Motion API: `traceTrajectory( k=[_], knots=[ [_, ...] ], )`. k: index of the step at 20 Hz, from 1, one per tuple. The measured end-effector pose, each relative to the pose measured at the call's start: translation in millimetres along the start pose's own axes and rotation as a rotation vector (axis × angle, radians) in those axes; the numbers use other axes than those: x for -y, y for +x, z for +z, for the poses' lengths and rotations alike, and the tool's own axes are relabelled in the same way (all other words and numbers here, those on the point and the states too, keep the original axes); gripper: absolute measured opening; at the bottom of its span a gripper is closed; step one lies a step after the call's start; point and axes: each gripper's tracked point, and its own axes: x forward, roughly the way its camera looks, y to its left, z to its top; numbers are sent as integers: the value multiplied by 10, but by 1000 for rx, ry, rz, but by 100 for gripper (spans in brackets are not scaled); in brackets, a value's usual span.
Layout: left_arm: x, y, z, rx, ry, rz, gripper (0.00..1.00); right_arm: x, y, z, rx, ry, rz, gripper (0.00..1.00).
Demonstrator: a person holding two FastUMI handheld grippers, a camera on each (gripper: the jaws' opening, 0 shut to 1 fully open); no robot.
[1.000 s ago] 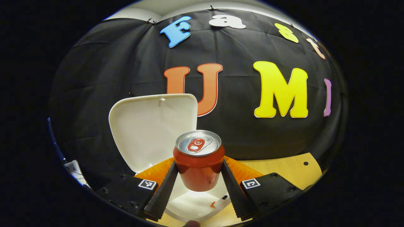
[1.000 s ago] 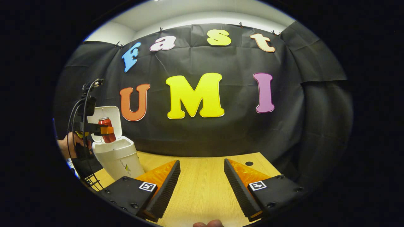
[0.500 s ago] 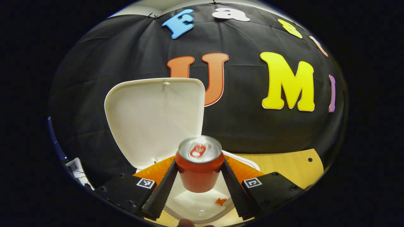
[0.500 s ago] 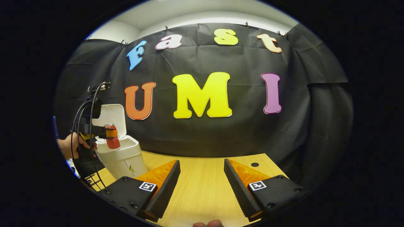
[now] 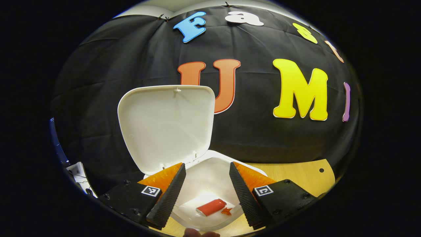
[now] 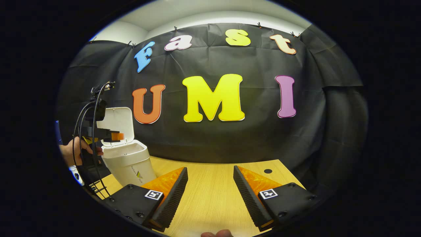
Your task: Press the lid of the desktop garbage bin to open it, pick up the crumpled paper on the desktop and throw it into the bin, then pick up the pop can on the desktop and drop it into the bin, and finally close the garbage bin lid.
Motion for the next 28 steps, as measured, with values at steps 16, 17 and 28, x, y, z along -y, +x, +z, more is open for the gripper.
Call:
traceTrajectory(
  k=[16, 17, 28],
  knots=[
    [-226, -6, 1692, 247, -99, 226, 91, 199, 107, 324, 40, 15, 37, 89],
    [-283, 74, 1764, 245, -105, 248, 91, 205, 113, 332, 40, 16, 40, 89],
    [-840, 616, 1505, 53, -225, 449, 93, 382, 149, 344, 31, 45, 33, 90]
  ],
)
